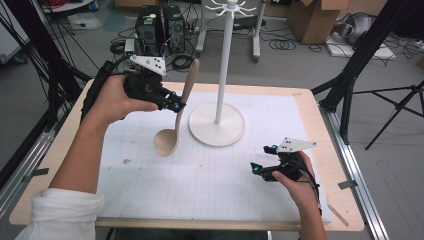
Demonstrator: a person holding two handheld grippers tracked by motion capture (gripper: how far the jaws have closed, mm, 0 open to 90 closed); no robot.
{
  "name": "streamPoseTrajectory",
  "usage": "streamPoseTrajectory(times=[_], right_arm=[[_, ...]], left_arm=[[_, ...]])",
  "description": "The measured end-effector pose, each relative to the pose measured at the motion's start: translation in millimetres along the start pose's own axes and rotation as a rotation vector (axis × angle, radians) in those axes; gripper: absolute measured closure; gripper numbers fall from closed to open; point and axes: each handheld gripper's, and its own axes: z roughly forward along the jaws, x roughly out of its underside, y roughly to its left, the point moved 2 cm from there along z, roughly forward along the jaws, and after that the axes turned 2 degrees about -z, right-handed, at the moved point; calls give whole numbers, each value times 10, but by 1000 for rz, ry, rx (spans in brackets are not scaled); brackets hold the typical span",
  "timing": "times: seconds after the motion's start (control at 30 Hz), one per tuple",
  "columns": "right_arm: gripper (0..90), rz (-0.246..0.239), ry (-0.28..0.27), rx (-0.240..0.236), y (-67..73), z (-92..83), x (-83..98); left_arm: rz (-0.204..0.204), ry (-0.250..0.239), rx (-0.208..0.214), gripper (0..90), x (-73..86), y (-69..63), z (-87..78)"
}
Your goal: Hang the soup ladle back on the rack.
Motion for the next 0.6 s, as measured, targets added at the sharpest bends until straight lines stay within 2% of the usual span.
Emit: streamPoseTrajectory(times=[0.13,0.6], right_arm=[[187,-1,-4,-1,-2,3,-1],[187,4,-8,-7,1,-11,-2]], left_arm=[[-15,-17,-11,762,-116,52,-39],[-29,-16,-43,762,-506,214,-96]])
